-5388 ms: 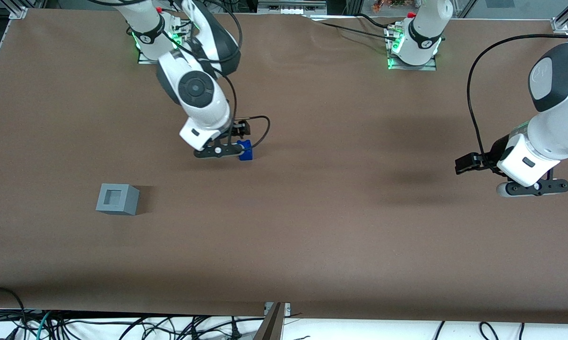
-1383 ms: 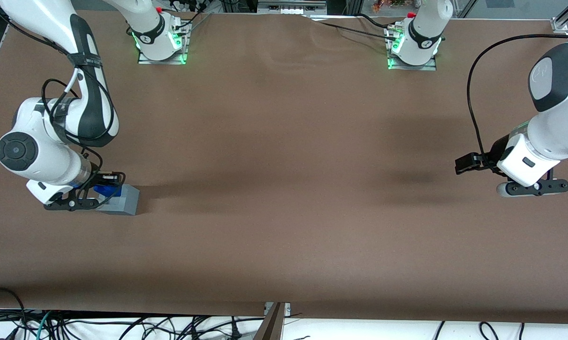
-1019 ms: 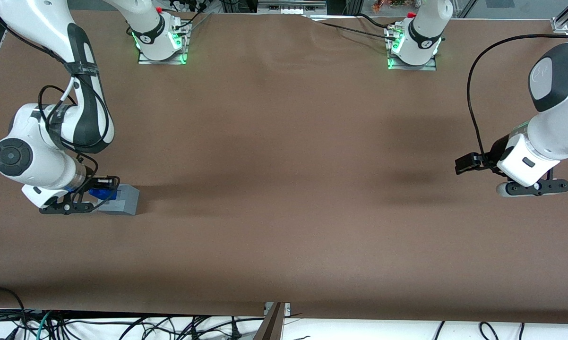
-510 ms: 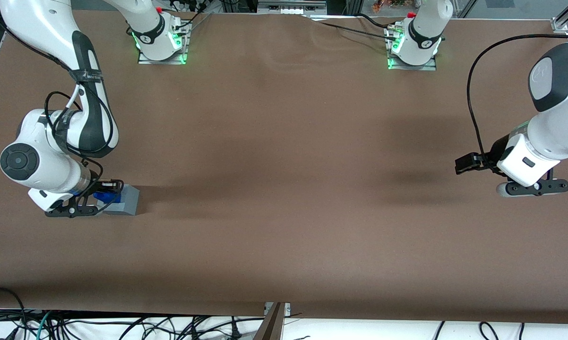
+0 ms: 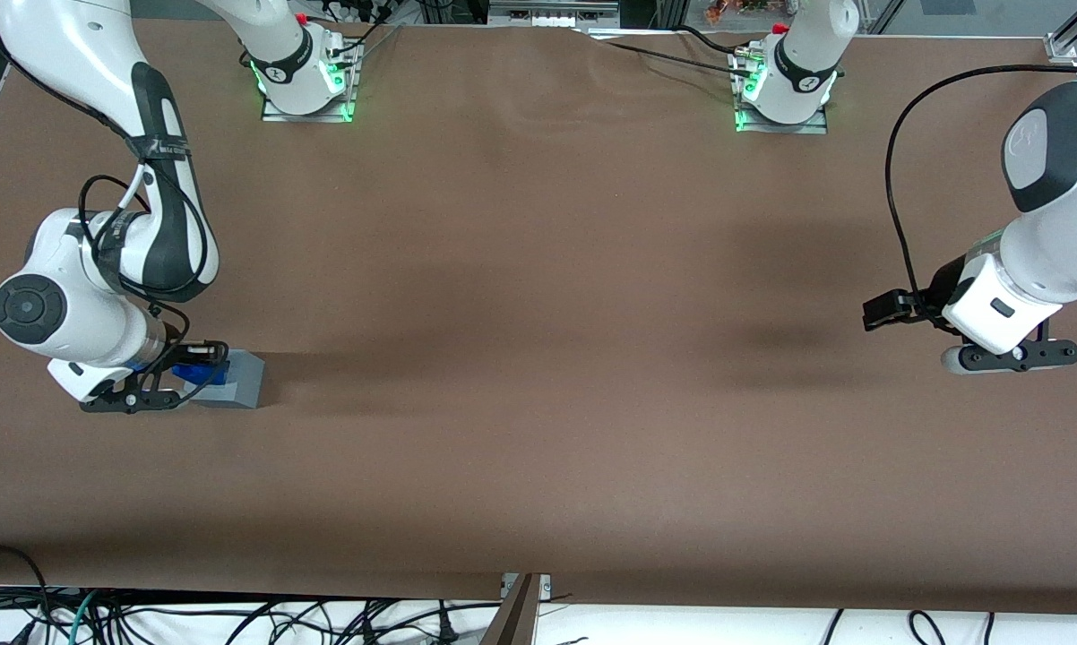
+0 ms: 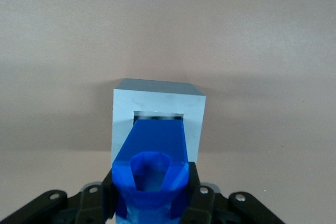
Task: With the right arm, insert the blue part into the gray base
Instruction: 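Align the blue block with the gray base's square hole, then push the blue block down into the gray base's hole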
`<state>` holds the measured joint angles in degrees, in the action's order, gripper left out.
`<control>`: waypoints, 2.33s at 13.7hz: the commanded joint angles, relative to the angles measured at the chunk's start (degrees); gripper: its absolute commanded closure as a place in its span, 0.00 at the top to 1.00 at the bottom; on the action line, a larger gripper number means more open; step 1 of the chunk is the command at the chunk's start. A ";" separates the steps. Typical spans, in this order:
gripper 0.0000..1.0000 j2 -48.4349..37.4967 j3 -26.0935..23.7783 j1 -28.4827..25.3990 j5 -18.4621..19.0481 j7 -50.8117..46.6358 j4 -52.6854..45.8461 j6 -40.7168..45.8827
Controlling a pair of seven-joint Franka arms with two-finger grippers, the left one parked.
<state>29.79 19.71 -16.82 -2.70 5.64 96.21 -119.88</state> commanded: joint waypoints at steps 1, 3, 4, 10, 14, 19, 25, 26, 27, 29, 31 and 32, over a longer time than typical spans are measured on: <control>0.18 0.62 -0.46 0.73 -1.34 1.57 -0.94 0.62; 0.18 0.62 -0.55 0.56 -1.34 1.57 -0.77 1.14; 0.18 0.62 -0.55 0.56 -1.34 1.66 -0.76 1.14; 0.18 0.71 -0.64 0.73 -1.34 1.66 -0.85 0.44; 0.18 0.80 -0.63 0.74 -4.85 1.65 -0.94 0.44; 0.18 1.24 -0.63 1.09 -5.04 1.92 -0.94 0.53; 0.19 1.76 -0.55 1.44 -4.77 4.91 -1.20 0.44; 0.19 1.76 -0.55 1.44 -4.86 4.91 -1.12 0.44; 0.19 1.94 -0.55 1.44 -4.86 4.82 -1.29 0.35; 0.19 2.11 -0.55 1.44 -4.95 4.82 -1.29 -0.17; 0.19 2.38 -0.55 1.44 -5.04 4.82 -1.29 -0.35; 0.19 2.38 -0.55 1.44 -5.04 4.82 -1.29 -0.52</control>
<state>30.26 19.57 -16.19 -6.55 9.18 96.10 -119.75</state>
